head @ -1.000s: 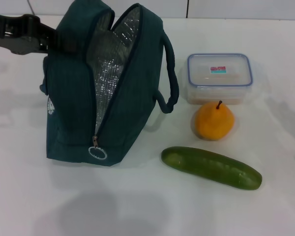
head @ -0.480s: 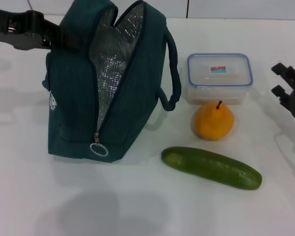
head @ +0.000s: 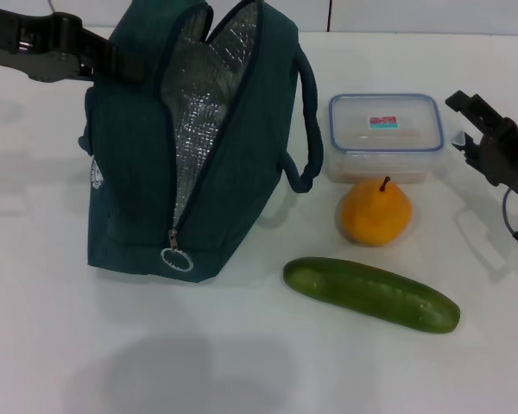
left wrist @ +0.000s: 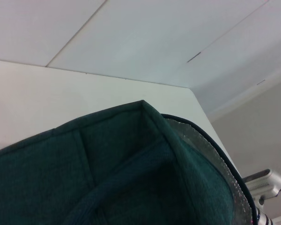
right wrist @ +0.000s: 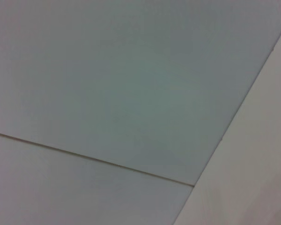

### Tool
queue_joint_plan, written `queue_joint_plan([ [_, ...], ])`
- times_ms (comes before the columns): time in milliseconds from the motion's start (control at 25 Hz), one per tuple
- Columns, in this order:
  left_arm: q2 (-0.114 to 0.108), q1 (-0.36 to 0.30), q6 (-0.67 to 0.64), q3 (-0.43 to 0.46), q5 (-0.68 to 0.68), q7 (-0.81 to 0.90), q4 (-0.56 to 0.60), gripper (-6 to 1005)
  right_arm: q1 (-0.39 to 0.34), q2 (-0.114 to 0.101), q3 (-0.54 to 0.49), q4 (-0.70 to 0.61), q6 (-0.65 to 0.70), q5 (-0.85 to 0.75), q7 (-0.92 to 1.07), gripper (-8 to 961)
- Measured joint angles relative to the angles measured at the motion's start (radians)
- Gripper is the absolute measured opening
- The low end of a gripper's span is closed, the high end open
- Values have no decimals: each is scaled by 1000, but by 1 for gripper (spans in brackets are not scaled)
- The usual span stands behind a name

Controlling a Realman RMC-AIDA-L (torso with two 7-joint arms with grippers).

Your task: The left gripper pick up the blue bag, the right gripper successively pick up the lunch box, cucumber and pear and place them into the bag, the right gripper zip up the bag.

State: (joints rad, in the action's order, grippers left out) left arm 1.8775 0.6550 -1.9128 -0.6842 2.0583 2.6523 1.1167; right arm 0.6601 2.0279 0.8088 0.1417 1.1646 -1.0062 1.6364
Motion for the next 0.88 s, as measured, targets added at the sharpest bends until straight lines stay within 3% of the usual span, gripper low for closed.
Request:
queue_joint_plan([
  [360,0,0,0,0,0,0,0,38,49,0,-3,10,-54,-21,0,792],
  [880,1,0,0,0,0,-8,0,37,62,0,-5,-8,-67,-22,0,757],
])
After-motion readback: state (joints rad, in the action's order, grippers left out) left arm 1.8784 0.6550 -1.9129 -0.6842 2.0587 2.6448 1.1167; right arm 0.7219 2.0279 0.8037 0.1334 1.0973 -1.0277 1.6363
